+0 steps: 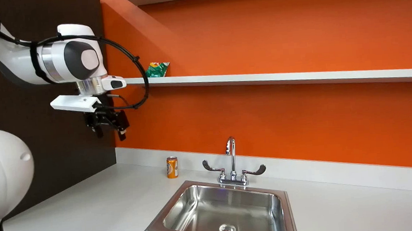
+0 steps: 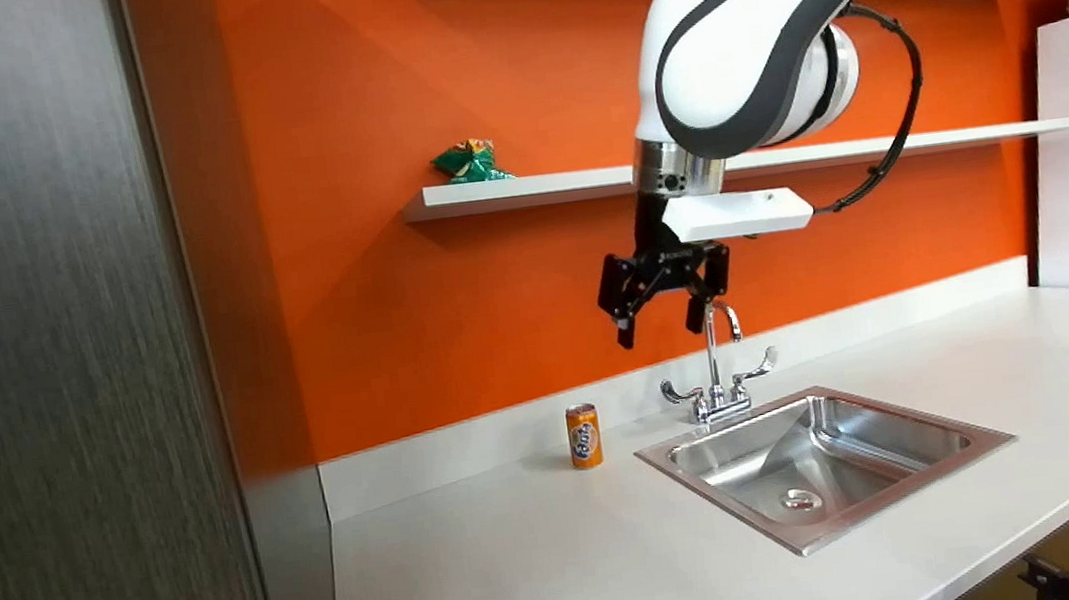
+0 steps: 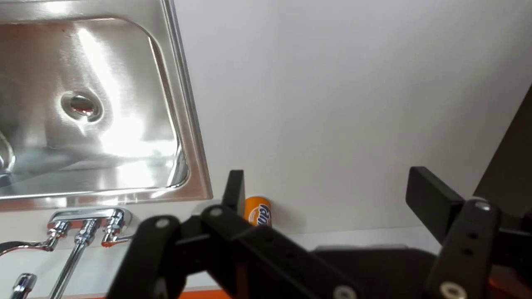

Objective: Put the packet on the shelf

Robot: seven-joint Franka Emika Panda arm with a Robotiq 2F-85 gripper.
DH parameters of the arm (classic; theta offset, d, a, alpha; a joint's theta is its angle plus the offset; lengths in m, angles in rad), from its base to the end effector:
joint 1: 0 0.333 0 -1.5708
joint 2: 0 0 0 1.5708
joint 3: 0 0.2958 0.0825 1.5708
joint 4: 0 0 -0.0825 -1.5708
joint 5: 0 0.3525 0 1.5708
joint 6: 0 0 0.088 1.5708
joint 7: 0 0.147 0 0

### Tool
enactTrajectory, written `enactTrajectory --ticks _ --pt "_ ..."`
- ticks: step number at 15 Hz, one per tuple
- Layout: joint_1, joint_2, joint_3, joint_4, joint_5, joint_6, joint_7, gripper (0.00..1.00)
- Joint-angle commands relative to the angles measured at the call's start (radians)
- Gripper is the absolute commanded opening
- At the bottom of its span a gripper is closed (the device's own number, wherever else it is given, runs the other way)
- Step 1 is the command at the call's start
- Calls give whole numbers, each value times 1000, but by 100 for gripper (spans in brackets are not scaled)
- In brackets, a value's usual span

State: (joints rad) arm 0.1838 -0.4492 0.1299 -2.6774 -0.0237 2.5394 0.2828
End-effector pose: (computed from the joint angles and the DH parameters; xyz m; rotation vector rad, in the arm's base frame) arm 0.3855 0.1216 0.3708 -3.0829 -0.0683 -0.4899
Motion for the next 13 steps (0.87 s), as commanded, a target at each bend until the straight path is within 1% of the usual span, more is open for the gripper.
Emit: enactTrajectory --ticks 1,3,5,6,7,13 --pt "-39 28 -4 -30 -4 -2 -86 100" --pt "-63 44 1 -34 -22 -20 -86 100" --pt "-92 55 12 -38 -47 -31 -57 100" --pt "-94 57 7 -40 -43 -36 -60 100" --pt "-77 58 5 -40 -14 -11 -65 100" --pt "-86 65 3 -41 -16 -14 -64 100"
